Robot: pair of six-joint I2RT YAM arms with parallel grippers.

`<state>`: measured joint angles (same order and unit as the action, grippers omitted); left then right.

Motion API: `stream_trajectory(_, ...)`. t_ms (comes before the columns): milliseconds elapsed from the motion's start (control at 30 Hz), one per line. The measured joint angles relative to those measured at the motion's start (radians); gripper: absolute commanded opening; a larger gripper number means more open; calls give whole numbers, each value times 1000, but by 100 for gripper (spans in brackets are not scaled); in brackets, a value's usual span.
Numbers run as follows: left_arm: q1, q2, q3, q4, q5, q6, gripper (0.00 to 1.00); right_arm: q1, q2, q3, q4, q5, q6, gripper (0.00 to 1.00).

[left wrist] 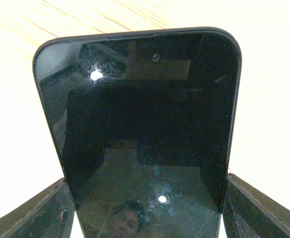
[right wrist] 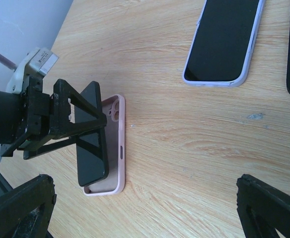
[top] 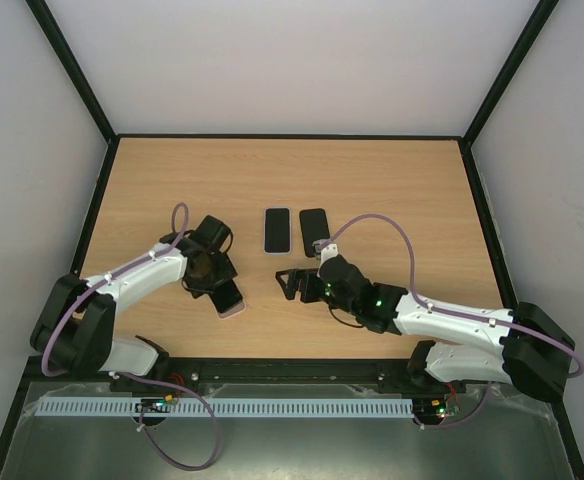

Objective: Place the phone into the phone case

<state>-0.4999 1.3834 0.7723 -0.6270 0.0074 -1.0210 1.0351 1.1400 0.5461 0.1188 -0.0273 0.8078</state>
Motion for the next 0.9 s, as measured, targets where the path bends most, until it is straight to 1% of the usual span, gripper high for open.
stream_trajectory(300, 1, 0, 35, -86, -46, 60, 67, 0, 7, 0, 21, -5, 5, 98)
stream_trajectory(600, 1, 45, 50, -91, -50, 73, 72, 0, 16, -10, 29, 0, 0, 98)
stream_trajectory(667, 1, 64, 50, -83, -47, 73, 77, 0, 32, -4, 29, 0, -5, 98)
stream_trajectory(767, 0, 93, 50, -72, -38, 76, 90, 0, 42, 0, 29, 0, -13, 98)
stream_trajectory(800, -1, 97, 50, -72, -35, 78, 93, 0, 42, 0, 29, 0, -14, 98)
stream_trajectory(900, -2, 94, 53, -72, -33, 87, 94, 0, 42, 0, 29, 0, -17, 98)
